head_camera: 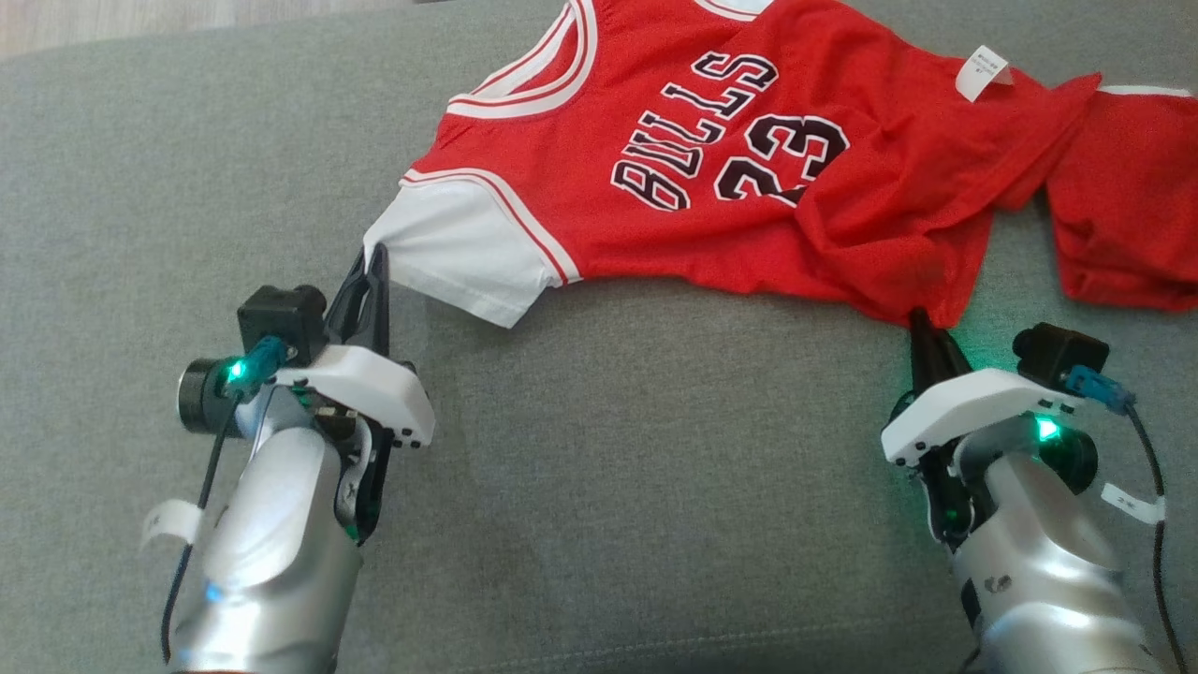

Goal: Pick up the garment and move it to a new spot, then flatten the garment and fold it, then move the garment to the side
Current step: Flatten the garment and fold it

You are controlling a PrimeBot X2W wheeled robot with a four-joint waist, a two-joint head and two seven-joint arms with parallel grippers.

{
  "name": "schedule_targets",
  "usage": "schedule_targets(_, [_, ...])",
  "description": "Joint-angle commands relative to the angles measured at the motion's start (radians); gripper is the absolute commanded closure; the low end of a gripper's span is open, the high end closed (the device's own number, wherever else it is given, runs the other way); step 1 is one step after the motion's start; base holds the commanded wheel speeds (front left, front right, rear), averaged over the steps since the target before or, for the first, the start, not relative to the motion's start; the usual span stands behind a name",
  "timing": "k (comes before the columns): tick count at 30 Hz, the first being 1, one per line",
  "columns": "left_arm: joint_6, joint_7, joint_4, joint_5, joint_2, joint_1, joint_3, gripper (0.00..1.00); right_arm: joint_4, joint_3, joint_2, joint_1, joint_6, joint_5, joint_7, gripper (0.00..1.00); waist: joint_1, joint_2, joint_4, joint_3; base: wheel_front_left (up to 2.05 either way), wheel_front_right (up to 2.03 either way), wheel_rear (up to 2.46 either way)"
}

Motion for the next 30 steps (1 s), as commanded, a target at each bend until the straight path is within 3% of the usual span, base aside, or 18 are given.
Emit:
schedule_targets(1, [0.001,-0.012,-0.027,0.008,0.019,-0.03,0.028,1.0,-0.013,0.029,0.004,-0.022,-0.001,0.005,-0.011,1.0,0.0,0.0,-0.001,-0.002,0.0,0.0,0.0])
schedule_targets(7, [0.005,-0.012,-0.029,-0.001,0.022,-0.009,0.042,1.0,-0.022,0.042,0.004,-0.021,-0.001,0.023,-0.04,1.0,0.0,0.0,-0.01,-0.031,0.0,0.0,0.0])
schedule_targets(11, [0.005,-0.012,-0.06,-0.037,0.035,0.01,0.093,1.0,-0.111,0.063,-0.008,-0.009,-0.001,0.057,-0.032,1.0,0.0,0.0,-0.019,-0.071,0.0,0.0,0.0])
schedule_targets(23, [-0.026,0.011,-0.164,-0.148,0.066,-0.058,0.196,1.0,-0.552,0.053,-0.128,0.006,-0.001,0.196,0.189,1.0,0.0,0.0,-0.014,-0.182,0.0,0.0,0.0])
schedule_targets(30, [-0.012,0.076,-0.277,-0.236,0.057,-0.209,0.255,1.0,-0.774,0.028,-0.127,-0.074,-0.001,0.196,0.289,1.0,0.0,0.0,0.006,-0.25,0.0,0.0,0.0])
